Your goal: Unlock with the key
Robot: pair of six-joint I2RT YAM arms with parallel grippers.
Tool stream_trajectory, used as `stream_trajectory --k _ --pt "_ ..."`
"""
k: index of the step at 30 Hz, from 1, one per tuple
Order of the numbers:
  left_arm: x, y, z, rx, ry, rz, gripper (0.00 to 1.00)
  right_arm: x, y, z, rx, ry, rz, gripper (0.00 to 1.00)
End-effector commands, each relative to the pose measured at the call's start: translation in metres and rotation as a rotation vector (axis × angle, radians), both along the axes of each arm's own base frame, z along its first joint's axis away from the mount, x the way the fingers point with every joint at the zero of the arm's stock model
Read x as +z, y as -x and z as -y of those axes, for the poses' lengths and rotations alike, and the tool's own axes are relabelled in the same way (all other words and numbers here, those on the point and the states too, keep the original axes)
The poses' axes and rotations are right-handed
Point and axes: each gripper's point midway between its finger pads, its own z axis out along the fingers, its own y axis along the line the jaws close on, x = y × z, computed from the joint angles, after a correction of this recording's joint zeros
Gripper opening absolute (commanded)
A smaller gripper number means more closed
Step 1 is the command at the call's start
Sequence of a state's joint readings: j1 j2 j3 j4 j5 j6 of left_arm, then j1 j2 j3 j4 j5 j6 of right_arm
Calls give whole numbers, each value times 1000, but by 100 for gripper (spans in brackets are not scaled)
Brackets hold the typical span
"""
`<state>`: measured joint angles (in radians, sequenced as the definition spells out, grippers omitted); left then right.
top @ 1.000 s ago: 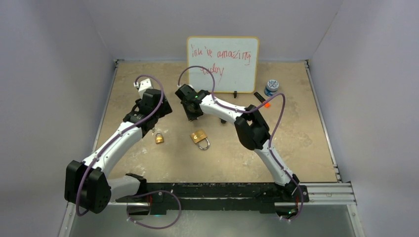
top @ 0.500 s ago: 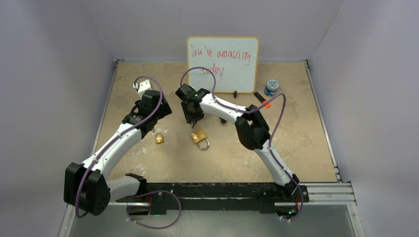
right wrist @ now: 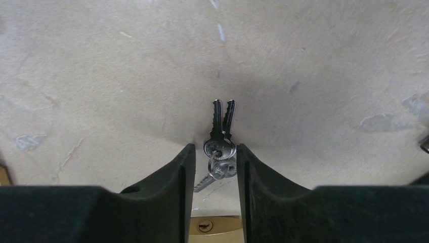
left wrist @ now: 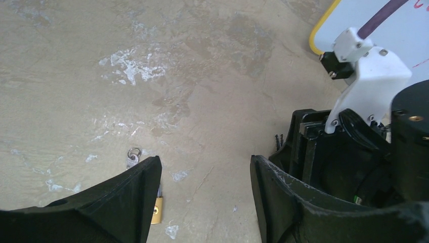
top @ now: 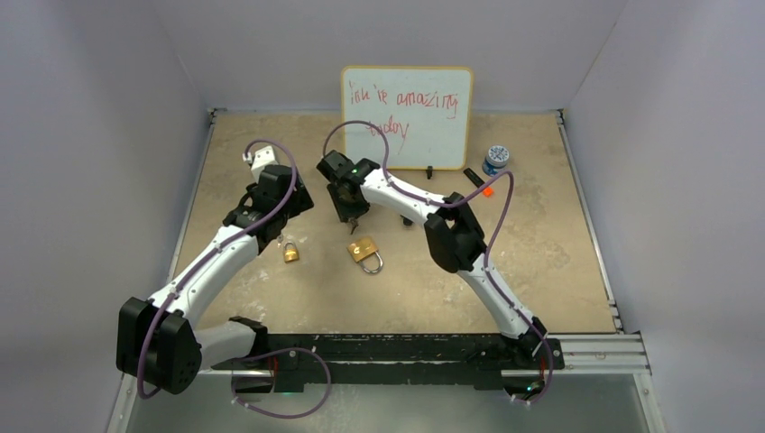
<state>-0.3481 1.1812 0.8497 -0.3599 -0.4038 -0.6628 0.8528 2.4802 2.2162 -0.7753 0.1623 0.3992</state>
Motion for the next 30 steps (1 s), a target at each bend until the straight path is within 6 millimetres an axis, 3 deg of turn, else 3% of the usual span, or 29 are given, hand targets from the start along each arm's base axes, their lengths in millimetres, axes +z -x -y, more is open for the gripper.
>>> stream_trajectory --k 1,3,9,16,21,30 --pt "6 -1 -1 15 26 31 66 1 3 -2 41 9 -11 35" --pt "6 -2 -1 16 26 32 66 -1 5 -2 45 9 -20 30" --pt "8 -2 -1 22 38 37 66 -4 6 2 22 12 -15 0" --pt "9 -3 6 4 73 43 66 19 3 -1 27 -106 70 0" --pt "12 -6 18 -42 136 51 68 55 9 -1 23 -339 96 0" --pt "47 -13 71 -223 395 121 72 126 20 17 69 -726 144 0"
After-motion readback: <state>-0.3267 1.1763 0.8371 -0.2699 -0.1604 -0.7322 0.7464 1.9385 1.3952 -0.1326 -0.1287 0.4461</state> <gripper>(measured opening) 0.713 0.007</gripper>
